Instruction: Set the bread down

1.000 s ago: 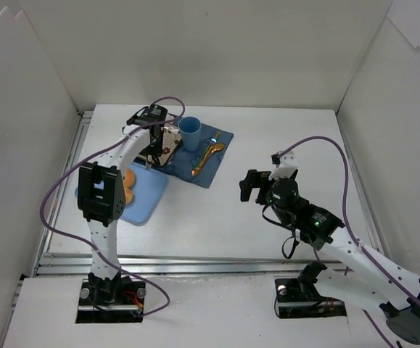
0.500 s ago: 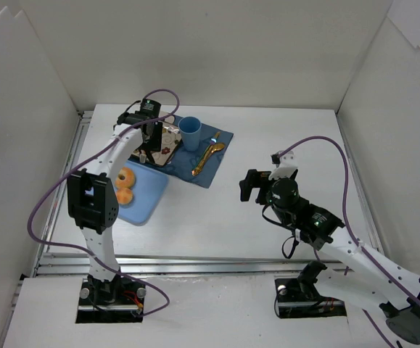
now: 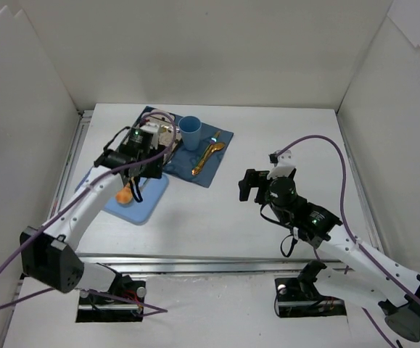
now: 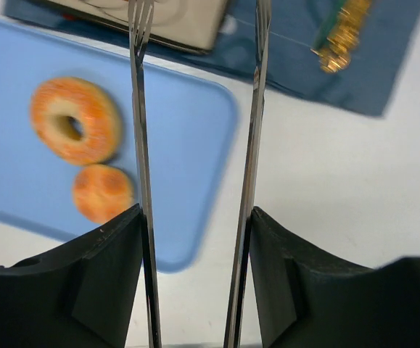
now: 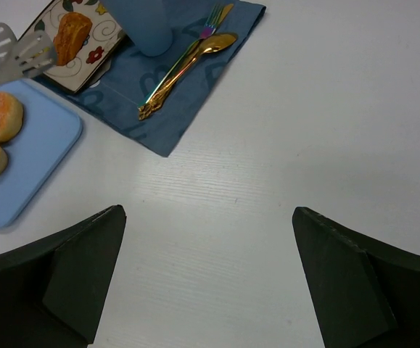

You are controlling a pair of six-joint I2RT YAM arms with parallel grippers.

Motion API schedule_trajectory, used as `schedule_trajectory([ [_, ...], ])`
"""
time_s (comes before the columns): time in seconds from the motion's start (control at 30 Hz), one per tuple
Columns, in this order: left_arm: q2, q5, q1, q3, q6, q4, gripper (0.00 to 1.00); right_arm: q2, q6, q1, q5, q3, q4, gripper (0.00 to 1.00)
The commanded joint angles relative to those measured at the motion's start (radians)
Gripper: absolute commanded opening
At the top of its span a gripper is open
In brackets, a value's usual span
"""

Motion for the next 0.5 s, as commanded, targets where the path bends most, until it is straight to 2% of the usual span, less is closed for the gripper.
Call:
schedule_trajectory([
  [0.0, -0.121, 0.149, -0.073, -0.096, -0.022, 0.139, 0.51, 0.013, 0.006, 0.002, 0.007, 0.043, 0.048, 0.98],
  [0.23, -0.311, 0.126, -0.194, -0.300, -0.090, 0.185, 0.51, 0.030, 0.009, 0.002, 0.007, 0.048, 0.048, 0.98],
  [0.47, -0.342, 0.122, -0.274, -0.480, -0.131, 0.251, 0.51, 0.014, 0.008, 0.002, 0.021, 0.043, 0.048, 0.98],
])
